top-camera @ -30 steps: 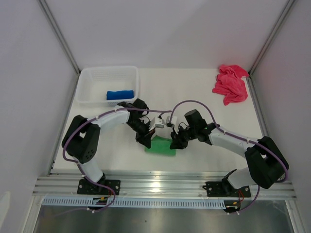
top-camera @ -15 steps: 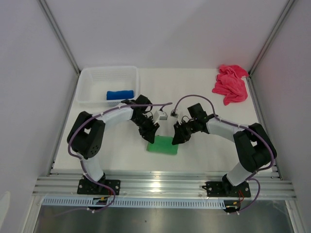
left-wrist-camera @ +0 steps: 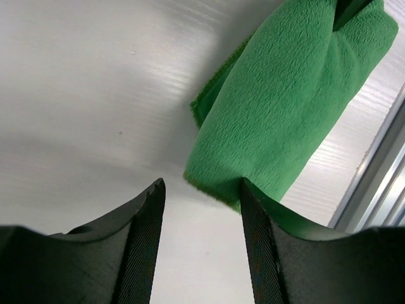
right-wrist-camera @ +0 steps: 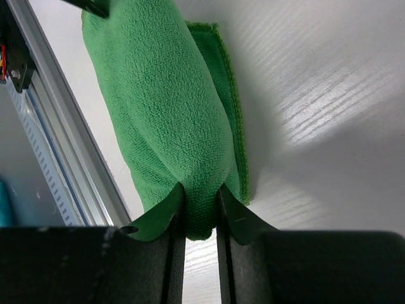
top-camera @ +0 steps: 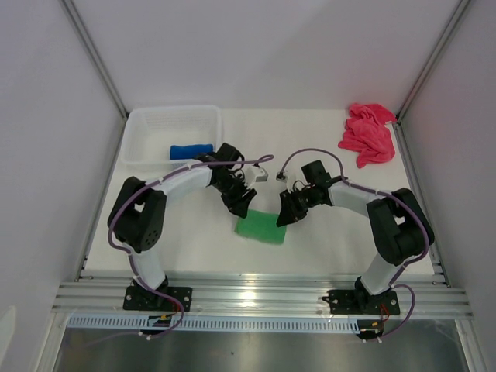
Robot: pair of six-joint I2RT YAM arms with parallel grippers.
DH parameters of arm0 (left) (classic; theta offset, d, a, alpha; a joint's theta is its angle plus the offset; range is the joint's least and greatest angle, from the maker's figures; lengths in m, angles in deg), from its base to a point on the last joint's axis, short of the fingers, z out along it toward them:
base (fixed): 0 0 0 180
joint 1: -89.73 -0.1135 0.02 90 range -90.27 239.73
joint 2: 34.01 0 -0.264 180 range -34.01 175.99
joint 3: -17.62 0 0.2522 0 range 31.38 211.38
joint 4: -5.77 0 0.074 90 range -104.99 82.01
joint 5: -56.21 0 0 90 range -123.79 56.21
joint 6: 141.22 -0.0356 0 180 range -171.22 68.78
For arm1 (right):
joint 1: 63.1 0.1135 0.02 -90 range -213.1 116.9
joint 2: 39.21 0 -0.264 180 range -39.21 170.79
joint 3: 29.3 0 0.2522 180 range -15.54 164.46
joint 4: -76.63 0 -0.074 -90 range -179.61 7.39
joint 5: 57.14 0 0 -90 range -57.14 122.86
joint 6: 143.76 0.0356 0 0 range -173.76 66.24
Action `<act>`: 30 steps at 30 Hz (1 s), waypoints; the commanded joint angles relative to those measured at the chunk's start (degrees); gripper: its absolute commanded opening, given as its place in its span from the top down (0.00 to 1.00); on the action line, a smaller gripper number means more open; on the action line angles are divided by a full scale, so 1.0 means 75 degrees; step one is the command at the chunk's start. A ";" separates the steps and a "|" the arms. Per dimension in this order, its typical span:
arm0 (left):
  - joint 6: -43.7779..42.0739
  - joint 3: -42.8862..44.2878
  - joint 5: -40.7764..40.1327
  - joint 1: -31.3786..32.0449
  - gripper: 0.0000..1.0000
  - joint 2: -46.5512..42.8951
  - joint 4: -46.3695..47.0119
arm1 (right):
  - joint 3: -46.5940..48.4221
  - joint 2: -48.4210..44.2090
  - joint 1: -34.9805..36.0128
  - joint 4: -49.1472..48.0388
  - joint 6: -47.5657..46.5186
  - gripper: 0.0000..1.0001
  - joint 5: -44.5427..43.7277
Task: Roll the towels
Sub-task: Roll the towel, then place the rolled towel into the container
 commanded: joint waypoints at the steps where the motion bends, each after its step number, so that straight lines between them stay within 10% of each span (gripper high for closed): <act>1: -0.0637 0.0113 -0.0173 -0.0284 0.46 -0.0851 0.0168 | 0.0180 0.0094 -0.0133 0.0191 -0.0037 0.97 -0.0424; 6: -0.2120 0.0159 -0.0420 -0.0366 0.43 -0.1801 0.0227 | 0.0203 0.0047 -0.0145 0.0121 -0.0037 0.97 -0.0529; 8: -0.2942 -0.0260 -0.0210 -0.0285 0.01 -0.2606 0.0437 | 0.0192 0.0035 -0.0145 0.0121 -0.0037 0.97 -0.0588; 18: -0.4599 -0.2559 -0.1497 0.2386 0.01 -0.2788 0.3355 | 0.0145 0.0023 -0.0156 -0.0184 0.0233 0.97 -0.0799; 30: -0.4259 -0.1916 -0.1908 0.2739 0.01 -0.1230 0.2654 | 0.0145 -0.0012 -0.0180 -0.0184 0.0151 0.96 -0.0752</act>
